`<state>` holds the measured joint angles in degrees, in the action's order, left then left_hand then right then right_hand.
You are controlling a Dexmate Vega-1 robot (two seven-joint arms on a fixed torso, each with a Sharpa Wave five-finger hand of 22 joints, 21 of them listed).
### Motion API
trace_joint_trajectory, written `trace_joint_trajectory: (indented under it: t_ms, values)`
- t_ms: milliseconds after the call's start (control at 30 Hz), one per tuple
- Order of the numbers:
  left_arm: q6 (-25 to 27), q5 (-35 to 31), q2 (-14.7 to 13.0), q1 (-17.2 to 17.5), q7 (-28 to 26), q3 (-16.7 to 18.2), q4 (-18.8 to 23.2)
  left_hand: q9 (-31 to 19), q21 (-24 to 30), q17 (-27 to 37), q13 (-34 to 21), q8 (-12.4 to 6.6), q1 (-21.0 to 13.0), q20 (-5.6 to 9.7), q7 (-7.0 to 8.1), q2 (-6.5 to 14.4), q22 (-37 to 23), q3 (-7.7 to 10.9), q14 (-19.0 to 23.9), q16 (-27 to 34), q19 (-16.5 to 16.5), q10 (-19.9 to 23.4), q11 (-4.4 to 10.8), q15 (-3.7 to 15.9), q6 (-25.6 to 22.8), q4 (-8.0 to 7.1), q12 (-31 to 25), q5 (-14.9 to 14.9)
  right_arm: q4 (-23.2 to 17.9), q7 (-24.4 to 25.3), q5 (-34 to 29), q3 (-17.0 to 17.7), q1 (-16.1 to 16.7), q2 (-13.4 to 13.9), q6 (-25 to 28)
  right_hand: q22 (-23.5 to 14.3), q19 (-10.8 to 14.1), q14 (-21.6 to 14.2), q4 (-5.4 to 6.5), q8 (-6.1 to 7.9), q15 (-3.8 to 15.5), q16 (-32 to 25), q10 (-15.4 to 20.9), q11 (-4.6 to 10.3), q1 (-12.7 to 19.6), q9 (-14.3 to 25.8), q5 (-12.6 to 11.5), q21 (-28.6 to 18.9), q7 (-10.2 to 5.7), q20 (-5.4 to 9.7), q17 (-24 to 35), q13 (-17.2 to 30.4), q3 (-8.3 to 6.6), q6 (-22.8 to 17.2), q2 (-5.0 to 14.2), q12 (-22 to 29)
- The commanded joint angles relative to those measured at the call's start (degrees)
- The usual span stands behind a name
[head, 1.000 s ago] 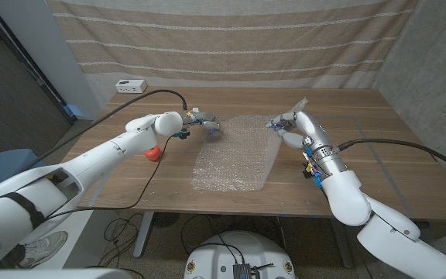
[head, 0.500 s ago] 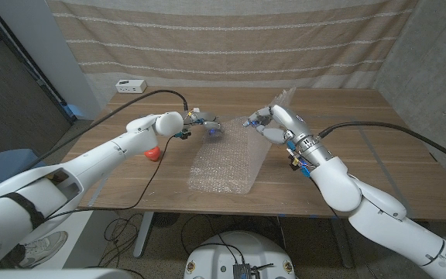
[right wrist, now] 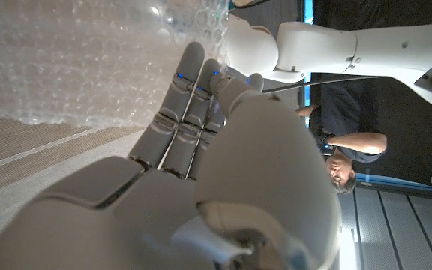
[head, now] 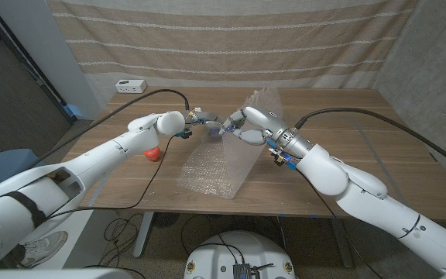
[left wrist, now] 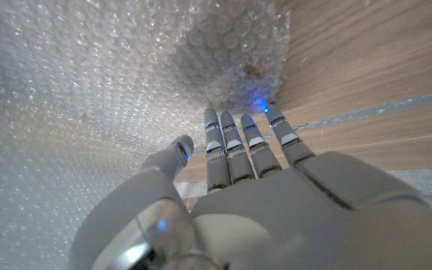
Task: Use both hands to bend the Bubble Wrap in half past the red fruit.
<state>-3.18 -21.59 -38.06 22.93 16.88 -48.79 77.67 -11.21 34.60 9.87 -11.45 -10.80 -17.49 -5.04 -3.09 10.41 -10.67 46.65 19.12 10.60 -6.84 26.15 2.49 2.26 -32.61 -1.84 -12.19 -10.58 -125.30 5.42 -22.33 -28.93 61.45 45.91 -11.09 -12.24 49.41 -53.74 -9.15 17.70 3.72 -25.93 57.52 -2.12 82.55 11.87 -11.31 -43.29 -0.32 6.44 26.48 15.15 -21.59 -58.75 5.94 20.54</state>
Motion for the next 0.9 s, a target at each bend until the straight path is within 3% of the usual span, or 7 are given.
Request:
trace_joint_trajectory:
  t_ms: [33,333,600,733,900]
  values:
    - [0.5,0.0,0.1,0.0,-0.2,0.0,0.0,0.1,-0.2,0.0,-0.1,0.08,0.6,-0.17,-0.1,0.5,-0.1,0.25,-0.1,-0.1,-0.4,0.0,0.04,-0.16,0.0,-0.47,0.1,0.1,3.2,-12.9,3.6,-4.9,-7.2,-0.5,-4.0,0.0,0.0,-3.6,-0.05,-0.17,7.54,-0.1,0.1,0.18,0.1,0.3,0.0,-0.6,-0.35,4.23,0.1,0.1,-0.09,-0.5,-0.44,-0.2]
    - [0.7,0.0,0.6,-0.3,-0.2,-0.4,-0.6,0.1,-0.2,-0.1,-0.1,0.11,0.8,-0.14,-0.08,0.5,-0.1,0.4,-0.1,-0.2,-0.4,-0.2,0.0,-0.11,0.3,-0.83,0.2,0.2,8.1,-15.8,8.3,-7.0,-9.0,-2.2,-9.0,0.2,-0.2,-3.8,-0.01,-0.44,7.9,0.3,0.4,0.75,0.1,0.3,0.3,-1.3,-0.76,4.41,-0.4,-0.1,0.18,-0.4,-0.84,-0.5]
    - [1.6,-0.1,0.6,-0.1,-0.3,-0.5,-0.2,0.1,-0.3,-0.1,-0.1,0.17,1.0,-0.2,-0.08,0.4,-0.1,0.44,-0.4,-0.3,-0.4,-0.4,-0.11,-0.12,0.6,-1.18,0.3,0.2,15.9,-13.6,13.4,-8.4,-8.7,-6.7,-15.4,0.3,-0.7,-3.6,0.11,-0.83,7.8,0.5,0.0,0.59,0.2,0.3,0.5,-1.6,-0.73,4.43,-0.5,-0.2,0.43,0.1,-0.64,-0.9]
    - [1.8,-0.3,0.5,0.0,-0.5,-0.5,0.2,0.1,-0.3,-0.1,-0.1,0.19,1.0,-0.23,-0.04,0.4,-0.1,0.46,-0.6,-0.3,-0.4,-0.5,-0.09,-0.09,0.7,-1.24,0.4,0.3,20.0,-11.9,16.1,-8.9,-8.3,-9.4,-19.2,0.4,-0.9,-3.3,0.27,-1.14,7.56,0.6,-0.2,0.58,0.2,0.3,0.6,-1.9,-0.91,4.45,-0.5,-0.3,0.5,0.6,-0.29,-1.2]
    - [2.3,-0.5,0.5,0.1,-0.6,-0.6,0.6,0.1,-0.3,-0.1,0.0,0.18,1.1,-0.23,-0.03,0.4,-0.1,0.42,-0.7,-0.3,-0.4,-0.6,-0.04,-0.07,0.7,-1.27,0.4,0.3,22.2,-15.0,22.0,-9.9,-8.9,-10.5,-19.5,1.0,-2.9,-1.5,0.04,-2.5,7.33,1.7,-2.4,1.0,1.6,0.3,0.3,-2.2,-1.29,4.79,-1.1,-0.6,-0.09,2.5,1.25,-2.9]
